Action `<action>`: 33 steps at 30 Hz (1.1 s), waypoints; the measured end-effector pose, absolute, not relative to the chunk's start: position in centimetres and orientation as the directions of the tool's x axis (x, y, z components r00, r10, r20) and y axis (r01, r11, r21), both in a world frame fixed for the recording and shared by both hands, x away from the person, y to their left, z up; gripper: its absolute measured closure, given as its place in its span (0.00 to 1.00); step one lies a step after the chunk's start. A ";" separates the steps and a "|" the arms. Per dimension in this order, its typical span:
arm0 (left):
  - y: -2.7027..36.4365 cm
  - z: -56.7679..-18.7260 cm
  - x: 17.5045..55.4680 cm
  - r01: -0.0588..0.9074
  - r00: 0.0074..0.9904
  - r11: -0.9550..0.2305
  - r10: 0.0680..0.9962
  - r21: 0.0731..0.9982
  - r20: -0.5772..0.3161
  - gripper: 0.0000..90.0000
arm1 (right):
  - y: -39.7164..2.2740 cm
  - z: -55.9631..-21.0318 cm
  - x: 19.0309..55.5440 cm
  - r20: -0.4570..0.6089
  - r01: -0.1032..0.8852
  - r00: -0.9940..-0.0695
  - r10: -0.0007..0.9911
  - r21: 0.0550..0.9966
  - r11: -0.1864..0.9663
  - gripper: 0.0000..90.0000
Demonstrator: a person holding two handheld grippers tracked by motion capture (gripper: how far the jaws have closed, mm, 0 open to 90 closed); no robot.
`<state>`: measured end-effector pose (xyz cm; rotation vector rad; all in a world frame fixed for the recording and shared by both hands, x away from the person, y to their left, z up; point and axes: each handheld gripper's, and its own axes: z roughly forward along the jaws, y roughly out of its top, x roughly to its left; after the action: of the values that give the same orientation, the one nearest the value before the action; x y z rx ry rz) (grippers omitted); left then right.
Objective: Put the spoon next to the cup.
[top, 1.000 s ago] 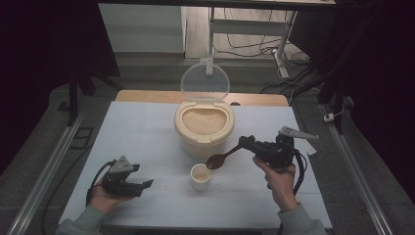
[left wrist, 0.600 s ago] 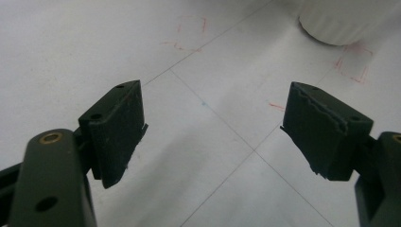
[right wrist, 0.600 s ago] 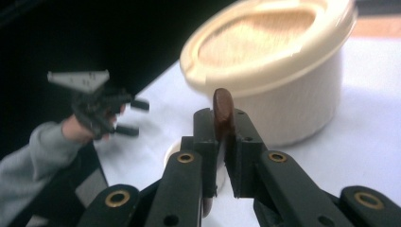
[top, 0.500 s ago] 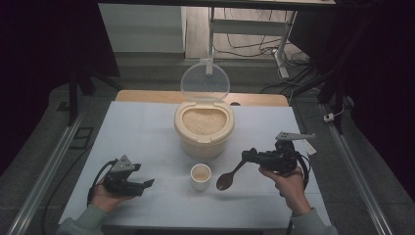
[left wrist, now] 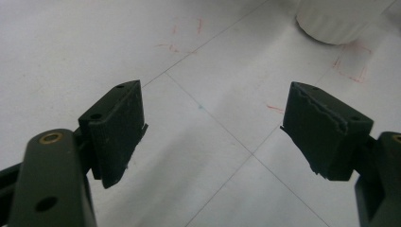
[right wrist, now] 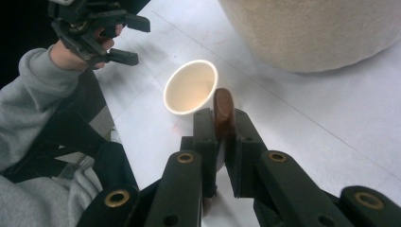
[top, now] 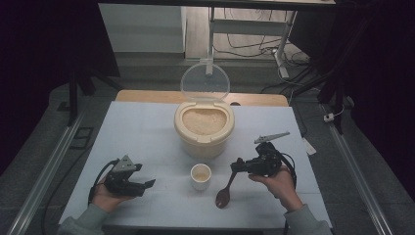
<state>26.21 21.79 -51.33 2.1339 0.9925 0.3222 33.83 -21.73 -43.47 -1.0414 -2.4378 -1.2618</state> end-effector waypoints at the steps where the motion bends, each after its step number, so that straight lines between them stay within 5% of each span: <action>1: 21.8 -51.3 26.2 0.552 0.668 -0.420 0.740 0.720 -0.080 0.24 | -21.7 -43.6 34.0 0.472 0.670 -0.730 0.494 0.634 0.385 0.92; 18: 21.7 -51.4 26.2 0.553 0.668 -0.425 0.740 0.716 -0.076 0.24 | -20.7 -47.6 37.2 0.420 0.677 -0.691 0.588 0.660 0.325 0.80; 33: 21.6 -51.5 26.2 0.554 0.672 -0.434 0.737 0.711 -0.073 0.24 | -19.3 -50.6 38.0 0.265 0.655 -0.669 0.695 0.652 0.382 0.64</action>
<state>26.23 21.65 -51.45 2.1523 0.9900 0.3212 38.04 -19.27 -50.61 -1.2973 -2.6543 -1.2135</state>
